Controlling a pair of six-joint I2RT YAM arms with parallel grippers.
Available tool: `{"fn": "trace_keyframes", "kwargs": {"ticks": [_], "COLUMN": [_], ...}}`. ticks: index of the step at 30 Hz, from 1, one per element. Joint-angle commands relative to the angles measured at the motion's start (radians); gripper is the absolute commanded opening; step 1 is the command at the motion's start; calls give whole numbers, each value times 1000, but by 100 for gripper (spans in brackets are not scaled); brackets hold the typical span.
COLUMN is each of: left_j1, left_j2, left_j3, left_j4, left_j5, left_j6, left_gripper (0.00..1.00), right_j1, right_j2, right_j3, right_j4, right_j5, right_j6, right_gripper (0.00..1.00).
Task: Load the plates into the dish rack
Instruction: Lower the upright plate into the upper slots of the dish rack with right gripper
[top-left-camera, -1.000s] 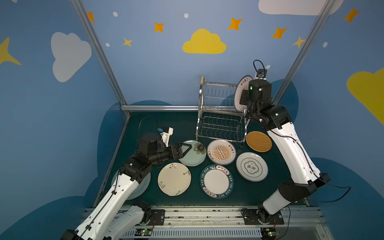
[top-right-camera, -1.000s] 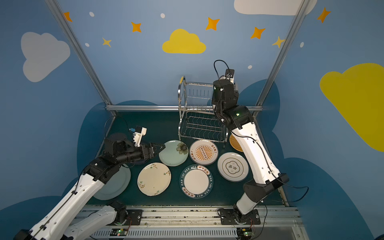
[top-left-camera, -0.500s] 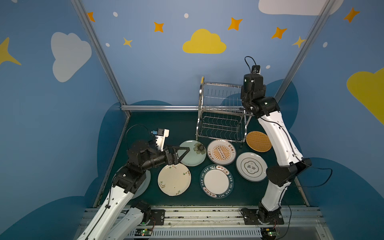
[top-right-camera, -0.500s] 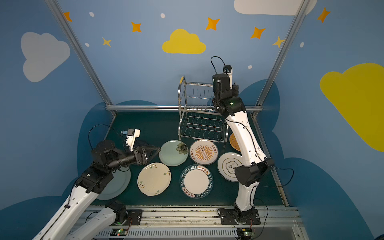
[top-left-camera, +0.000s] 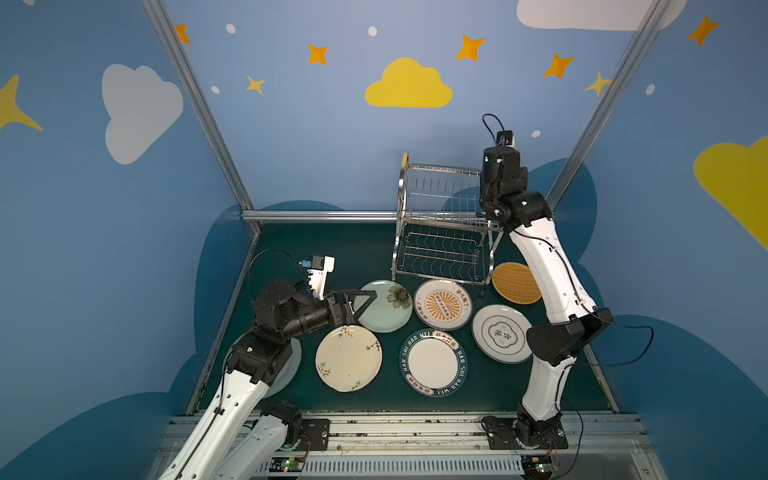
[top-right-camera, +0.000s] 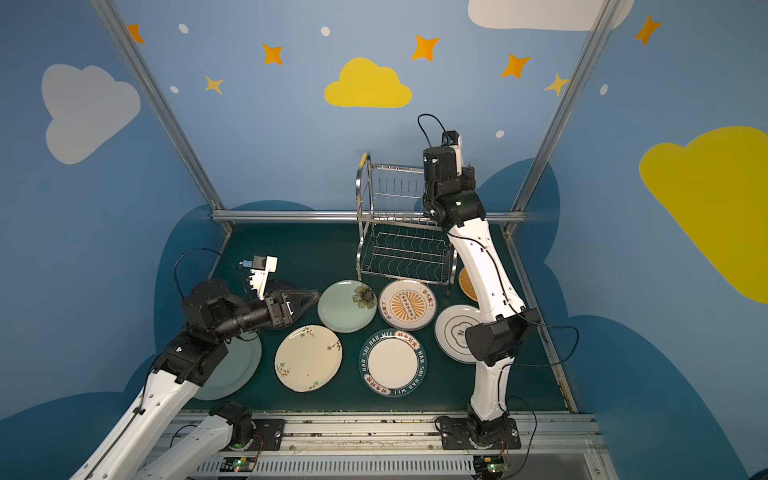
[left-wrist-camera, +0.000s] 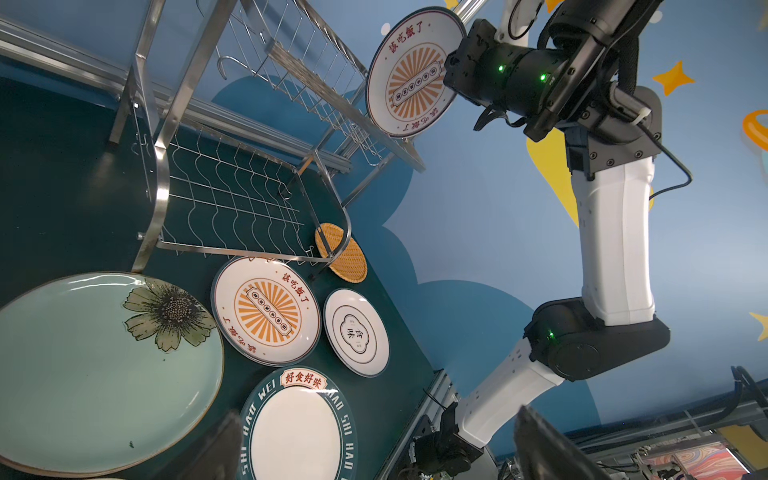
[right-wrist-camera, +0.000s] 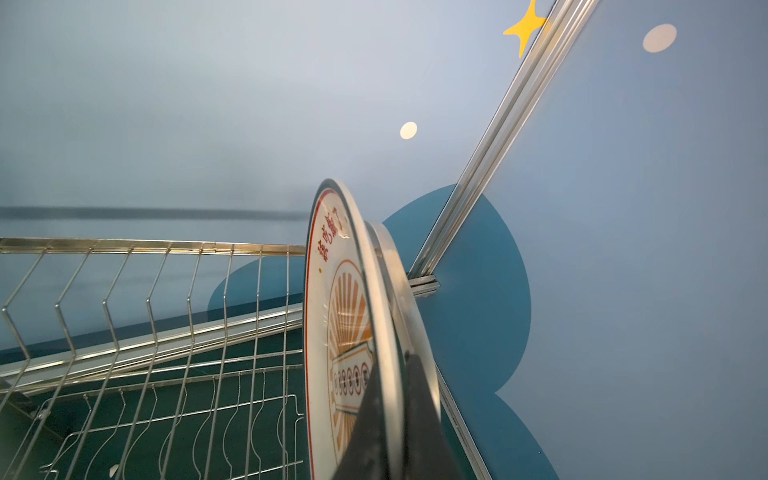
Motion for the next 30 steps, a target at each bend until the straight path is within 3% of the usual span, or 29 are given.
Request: {"fn": "trace_keyframes", "kwargs": {"ticks": [1,26,30], "left_j1": [6,19,19], "left_j2": [-7,-4,-6], "left_j3": [-9,-8,-9], "left_j4": [38,37,37], "left_j5": [18,27,28], "left_j6": [-8,-12,-12], "left_gripper": [100,100,100], "right_j1": [-10,-22,-26], "right_j2": [18,33,27], "right_j3": [37,-21,-25], "right_j4": [23,-70,-79], "right_j5": [14,-29,-28], "right_j6": [18,121,124], "right_gripper": [0,0,9]}}
